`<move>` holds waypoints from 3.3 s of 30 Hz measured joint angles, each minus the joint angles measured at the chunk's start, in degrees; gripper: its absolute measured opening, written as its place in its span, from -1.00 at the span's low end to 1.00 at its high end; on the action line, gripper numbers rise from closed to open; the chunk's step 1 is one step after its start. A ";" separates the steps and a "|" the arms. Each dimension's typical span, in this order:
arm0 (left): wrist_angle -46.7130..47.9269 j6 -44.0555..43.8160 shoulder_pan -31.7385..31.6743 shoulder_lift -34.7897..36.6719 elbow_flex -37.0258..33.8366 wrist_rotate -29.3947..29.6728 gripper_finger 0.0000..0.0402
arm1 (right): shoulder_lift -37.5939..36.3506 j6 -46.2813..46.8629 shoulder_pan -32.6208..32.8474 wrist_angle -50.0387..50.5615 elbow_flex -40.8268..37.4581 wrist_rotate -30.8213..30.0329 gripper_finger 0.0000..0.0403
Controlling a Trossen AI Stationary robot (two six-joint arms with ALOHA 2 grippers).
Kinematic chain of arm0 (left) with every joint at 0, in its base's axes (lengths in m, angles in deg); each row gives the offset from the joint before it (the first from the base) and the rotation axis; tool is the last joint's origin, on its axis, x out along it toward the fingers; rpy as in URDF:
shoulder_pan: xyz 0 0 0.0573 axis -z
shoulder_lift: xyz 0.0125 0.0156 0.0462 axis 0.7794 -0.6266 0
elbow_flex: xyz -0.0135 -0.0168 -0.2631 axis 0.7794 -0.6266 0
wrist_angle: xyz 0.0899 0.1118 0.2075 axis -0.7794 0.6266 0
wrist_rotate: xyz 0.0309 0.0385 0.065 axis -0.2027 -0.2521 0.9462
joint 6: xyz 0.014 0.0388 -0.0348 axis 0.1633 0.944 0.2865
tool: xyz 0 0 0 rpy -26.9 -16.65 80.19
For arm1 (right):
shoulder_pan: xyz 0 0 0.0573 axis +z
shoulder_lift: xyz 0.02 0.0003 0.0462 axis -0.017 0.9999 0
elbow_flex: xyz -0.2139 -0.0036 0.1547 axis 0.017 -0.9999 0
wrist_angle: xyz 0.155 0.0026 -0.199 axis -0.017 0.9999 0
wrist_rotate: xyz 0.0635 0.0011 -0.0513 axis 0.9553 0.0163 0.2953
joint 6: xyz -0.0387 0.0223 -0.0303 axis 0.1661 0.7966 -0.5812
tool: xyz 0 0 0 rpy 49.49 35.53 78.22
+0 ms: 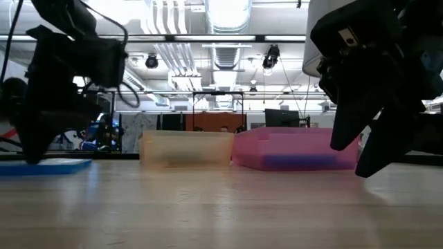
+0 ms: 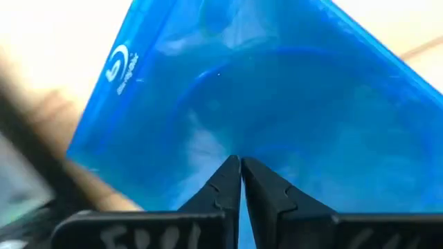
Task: Pick & place jewel cases by type
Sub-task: Put the blue cd case into the pink bin
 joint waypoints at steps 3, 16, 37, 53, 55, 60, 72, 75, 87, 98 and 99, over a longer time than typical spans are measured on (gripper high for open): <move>-9.89 -4.85 0.66 0.02 0.84 -2.61 -0.99 | 0.00 0.12 0.00 0.01 0.00 0.03 0.01; -18.19 10.37 0.84 6.18 16.48 -1.71 -0.99 | -0.09 -0.51 0.57 -0.50 0.02 2.54 0.01; -11.64 22.60 -5.01 -2.96 9.69 -2.08 -0.34 | 18.42 13.07 0.78 -6.89 20.16 -9.28 0.45; -36.53 18.66 4.88 1.01 -4.02 -24.12 -0.34 | 34.27 35.01 -4.57 18.10 45.72 -10.89 0.41; -38.17 18.20 6.99 1.53 -3.98 -27.31 -0.34 | 34.89 35.11 -4.74 19.57 46.71 -10.80 0.39; -46.59 14.87 12.26 2.69 -4.40 -29.76 -0.34 | 35.06 38.18 -4.75 19.82 46.82 -13.47 0.34; -57.63 9.65 18.22 7.62 -4.36 -22.51 -0.34 | 35.15 35.37 -4.58 19.53 47.54 -14.60 0.25; -43.74 10.27 18.22 9.74 -4.51 -14.46 -0.34 | 35.15 35.28 -4.14 19.61 47.56 -14.67 0.25; -46.71 3.14 19.86 6.48 -11.43 -14.57 -0.34 | 35.04 29.78 -4.78 19.65 47.55 -12.07 0.23; -68.89 -1.12 19.97 2.23 -14.42 -13.19 -0.34 | 34.97 24.94 -5.38 19.77 47.56 -9.89 0.23; -70.12 -1.51 19.99 2.23 -14.45 -13.68 -0.34 | 34.96 24.39 -5.38 19.96 47.56 -9.63 0.23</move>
